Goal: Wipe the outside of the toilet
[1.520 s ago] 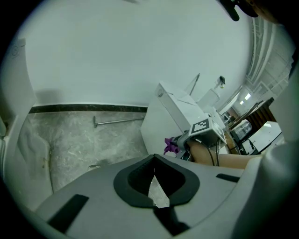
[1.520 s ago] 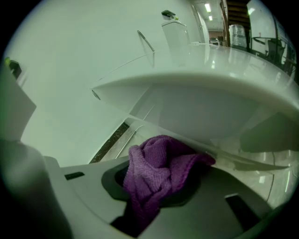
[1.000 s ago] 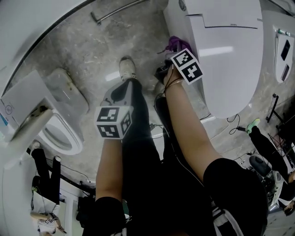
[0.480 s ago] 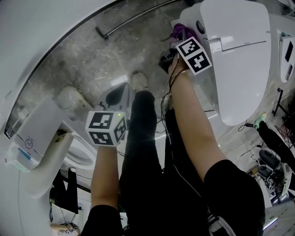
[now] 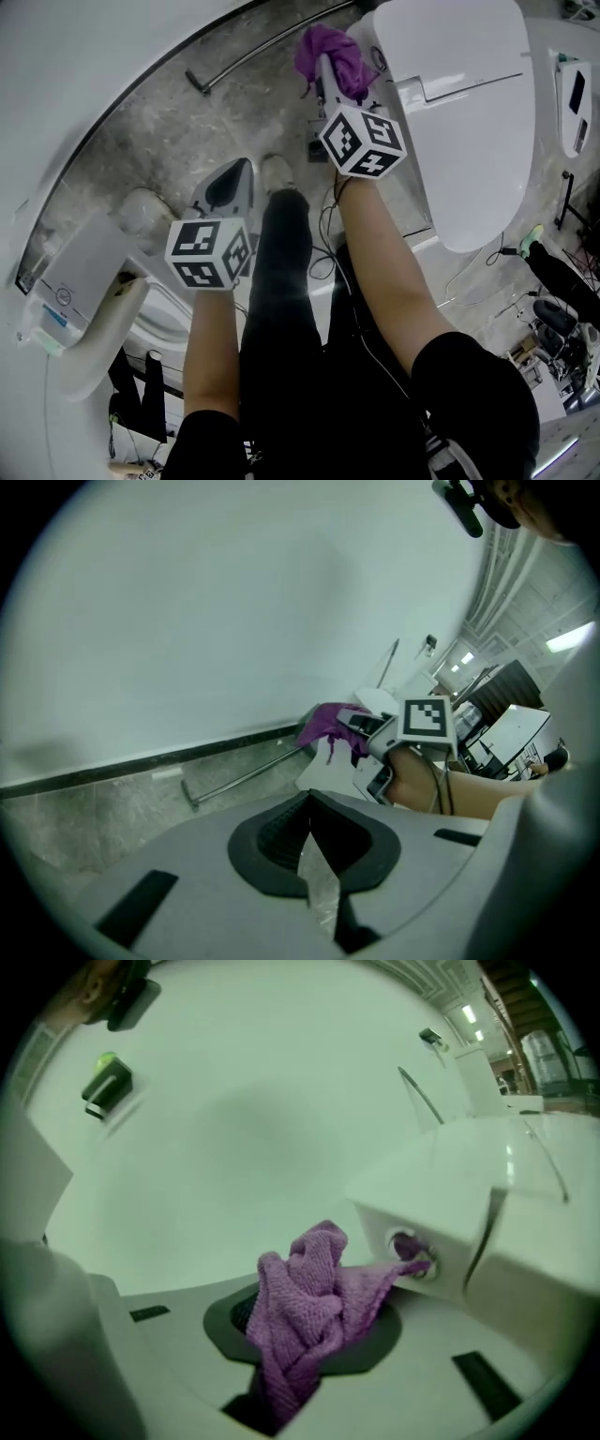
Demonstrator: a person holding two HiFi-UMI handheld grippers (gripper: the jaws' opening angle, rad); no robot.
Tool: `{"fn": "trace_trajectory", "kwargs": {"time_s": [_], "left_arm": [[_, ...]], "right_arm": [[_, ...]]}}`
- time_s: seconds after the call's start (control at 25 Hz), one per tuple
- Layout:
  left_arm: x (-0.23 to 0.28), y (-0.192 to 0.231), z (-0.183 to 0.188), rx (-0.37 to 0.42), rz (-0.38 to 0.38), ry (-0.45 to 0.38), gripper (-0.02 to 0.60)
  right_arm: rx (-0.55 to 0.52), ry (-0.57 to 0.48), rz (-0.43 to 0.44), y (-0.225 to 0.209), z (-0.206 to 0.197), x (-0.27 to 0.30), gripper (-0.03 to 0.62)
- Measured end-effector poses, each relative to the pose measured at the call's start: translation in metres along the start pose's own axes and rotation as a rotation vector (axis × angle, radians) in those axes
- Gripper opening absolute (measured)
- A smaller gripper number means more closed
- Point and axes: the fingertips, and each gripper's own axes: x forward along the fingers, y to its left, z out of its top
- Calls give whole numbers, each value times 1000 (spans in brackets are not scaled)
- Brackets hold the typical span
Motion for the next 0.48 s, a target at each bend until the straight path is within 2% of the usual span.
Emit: {"fn": "trace_trajectory", "kwargs": {"time_s": [0.12,0.2,0.36,0.48], "left_arm": [[-13,-44,17,95,42,-58,8],[-19,-89,32,143,34,-116,8],[-47,-201,54,155,-42,-209,8],[-88,-284,58,162,-47,-268,8]], "right_arm": [[-39,-45,83,13,44,-62,92],[-109,-71,104,8,79,-110,92],[-180,-139,79,-26,154,-223,92],[-214,-156,59,-42,200,-314,92]]}}
